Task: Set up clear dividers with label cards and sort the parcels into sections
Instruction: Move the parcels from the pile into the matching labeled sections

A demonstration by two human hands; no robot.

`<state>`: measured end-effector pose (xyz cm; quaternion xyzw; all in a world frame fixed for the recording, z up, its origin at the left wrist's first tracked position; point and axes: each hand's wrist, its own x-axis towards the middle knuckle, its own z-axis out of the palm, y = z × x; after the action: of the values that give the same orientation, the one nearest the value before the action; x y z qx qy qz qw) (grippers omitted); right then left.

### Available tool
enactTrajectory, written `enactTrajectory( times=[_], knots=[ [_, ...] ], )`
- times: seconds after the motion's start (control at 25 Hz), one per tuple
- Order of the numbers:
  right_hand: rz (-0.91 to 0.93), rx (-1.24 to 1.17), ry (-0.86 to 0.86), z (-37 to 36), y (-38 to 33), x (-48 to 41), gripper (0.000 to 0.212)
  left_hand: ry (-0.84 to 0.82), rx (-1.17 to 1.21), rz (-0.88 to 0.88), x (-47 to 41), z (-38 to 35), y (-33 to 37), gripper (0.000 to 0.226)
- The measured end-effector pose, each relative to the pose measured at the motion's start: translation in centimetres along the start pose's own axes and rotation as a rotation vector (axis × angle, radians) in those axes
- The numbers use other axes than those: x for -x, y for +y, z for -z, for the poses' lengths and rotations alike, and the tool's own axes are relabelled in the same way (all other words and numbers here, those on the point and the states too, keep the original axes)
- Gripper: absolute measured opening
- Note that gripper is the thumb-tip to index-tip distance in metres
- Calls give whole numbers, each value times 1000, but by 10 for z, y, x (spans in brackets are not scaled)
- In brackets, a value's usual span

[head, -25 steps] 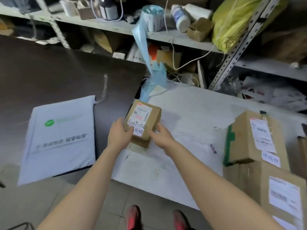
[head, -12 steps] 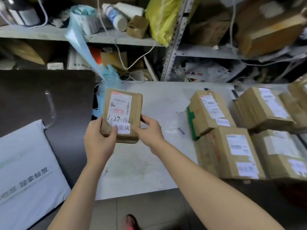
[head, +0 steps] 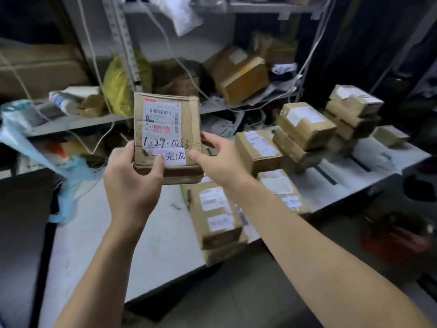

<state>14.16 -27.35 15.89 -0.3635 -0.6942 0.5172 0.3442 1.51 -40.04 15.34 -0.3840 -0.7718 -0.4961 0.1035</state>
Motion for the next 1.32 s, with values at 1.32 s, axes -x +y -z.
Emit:
enactTrajectory(
  times=[1.32],
  knots=[
    [-361,176,0,528,283,-66,60,-391,186,461,213,-479,285,39]
  ],
)
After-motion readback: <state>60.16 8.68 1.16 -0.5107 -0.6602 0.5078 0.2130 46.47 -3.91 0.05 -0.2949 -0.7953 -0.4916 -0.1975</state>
